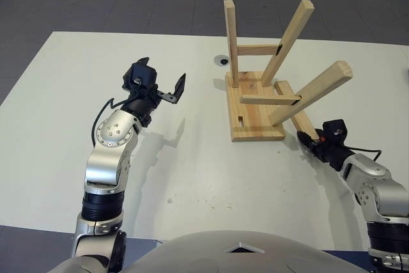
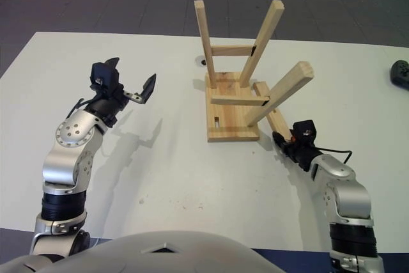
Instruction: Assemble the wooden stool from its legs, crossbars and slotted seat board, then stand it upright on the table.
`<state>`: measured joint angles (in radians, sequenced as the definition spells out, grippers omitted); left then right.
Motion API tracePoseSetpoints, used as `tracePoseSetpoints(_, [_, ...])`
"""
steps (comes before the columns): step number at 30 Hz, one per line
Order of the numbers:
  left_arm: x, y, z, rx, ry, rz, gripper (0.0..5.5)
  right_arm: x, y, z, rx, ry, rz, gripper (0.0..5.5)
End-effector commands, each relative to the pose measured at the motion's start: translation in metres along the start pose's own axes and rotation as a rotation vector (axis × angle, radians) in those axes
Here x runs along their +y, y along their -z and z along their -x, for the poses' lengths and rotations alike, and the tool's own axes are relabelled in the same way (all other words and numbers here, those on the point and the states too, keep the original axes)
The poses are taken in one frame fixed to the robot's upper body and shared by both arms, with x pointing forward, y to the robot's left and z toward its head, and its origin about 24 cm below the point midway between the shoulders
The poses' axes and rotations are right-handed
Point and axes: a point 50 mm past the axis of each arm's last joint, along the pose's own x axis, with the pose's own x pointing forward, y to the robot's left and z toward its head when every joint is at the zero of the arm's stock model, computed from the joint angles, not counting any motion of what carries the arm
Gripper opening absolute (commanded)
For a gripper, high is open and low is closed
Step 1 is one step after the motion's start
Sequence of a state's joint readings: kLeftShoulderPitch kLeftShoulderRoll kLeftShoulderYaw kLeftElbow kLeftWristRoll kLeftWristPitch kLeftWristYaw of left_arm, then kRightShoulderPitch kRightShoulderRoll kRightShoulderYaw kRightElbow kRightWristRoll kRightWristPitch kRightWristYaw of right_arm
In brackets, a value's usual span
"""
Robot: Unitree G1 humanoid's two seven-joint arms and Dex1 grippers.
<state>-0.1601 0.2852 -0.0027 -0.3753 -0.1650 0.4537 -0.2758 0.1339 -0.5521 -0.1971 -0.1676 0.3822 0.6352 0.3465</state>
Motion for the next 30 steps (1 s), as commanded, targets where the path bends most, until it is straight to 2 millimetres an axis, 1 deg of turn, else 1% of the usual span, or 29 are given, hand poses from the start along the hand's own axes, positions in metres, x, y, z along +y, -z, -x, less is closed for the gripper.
tracePoseSetpoints(1, [0.001, -0.023, -0.007, -0.056, 0.061, 0.213, 5.40, -0.015, -0.017, -0.005, -0.121, 0.137, -0.030, 2.07])
tracePoseSetpoints(2, [0.004, -0.031, -0.009, -0.078, 0.062, 0.269, 5.40, -0.019, -0.027, -0.005, -0.176, 0.179, -0.024, 2.07])
tracePoseSetpoints(3, [0.009, -0.042, -0.012, -0.112, 0.058, 0.336, 5.40, -0.025, -0.044, -0.003, -0.268, 0.233, -0.010, 2.07])
tracePoseSetpoints(5, [0.020, -0.066, -0.018, -0.183, 0.063, 0.458, 5.40, -0.034, -0.088, 0.006, -0.478, 0.333, 0.058, 2.07])
tracePoseSetpoints(7, [0.025, -0.090, -0.023, -0.251, 0.105, 0.558, 5.40, -0.031, -0.133, 0.019, -0.685, 0.347, 0.126, 2.07])
tracePoseSetpoints(8, [0.026, -0.103, -0.026, -0.291, 0.145, 0.631, 5.40, -0.024, -0.155, 0.027, -0.797, 0.298, 0.144, 2.07])
tracePoseSetpoints(10, [0.023, -0.124, -0.029, -0.354, 0.228, 0.754, 5.40, -0.002, -0.187, 0.043, -0.974, 0.142, 0.196, 2.07])
tracePoseSetpoints(12, [0.017, -0.141, -0.030, -0.387, 0.309, 0.843, 5.40, 0.021, -0.209, 0.057, -1.087, -0.010, 0.271, 2.07])
tracePoseSetpoints(14, [0.010, -0.152, -0.031, -0.388, 0.380, 0.896, 5.40, 0.042, -0.222, 0.070, -1.148, -0.136, 0.317, 2.07])
tracePoseSetpoints(15, [0.007, -0.155, -0.031, -0.382, 0.401, 0.920, 5.40, 0.050, -0.226, 0.075, -1.161, -0.187, 0.332, 2.07])
tracePoseSetpoints(17, [0.002, -0.160, -0.030, -0.371, 0.433, 0.953, 5.40, 0.066, -0.226, 0.080, -1.158, -0.281, 0.370, 2.07])
tracePoseSetpoints(19, [-0.002, -0.163, -0.029, -0.364, 0.459, 0.991, 5.40, 0.083, -0.219, 0.080, -1.124, -0.376, 0.390, 2.07])
tracePoseSetpoints(21, [-0.007, -0.164, -0.026, -0.350, 0.482, 1.007, 5.40, 0.096, -0.207, 0.077, -1.070, -0.433, 0.408, 2.07])
tracePoseSetpoints(23, [-0.012, -0.164, -0.024, -0.341, 0.509, 1.016, 5.40, 0.102, -0.198, 0.073, -1.030, -0.453, 0.431, 2.07])
tracePoseSetpoints(30, [-0.020, -0.169, -0.021, -0.330, 0.572, 1.037, 5.40, 0.109, -0.182, 0.064, -0.938, -0.506, 0.466, 2.07])
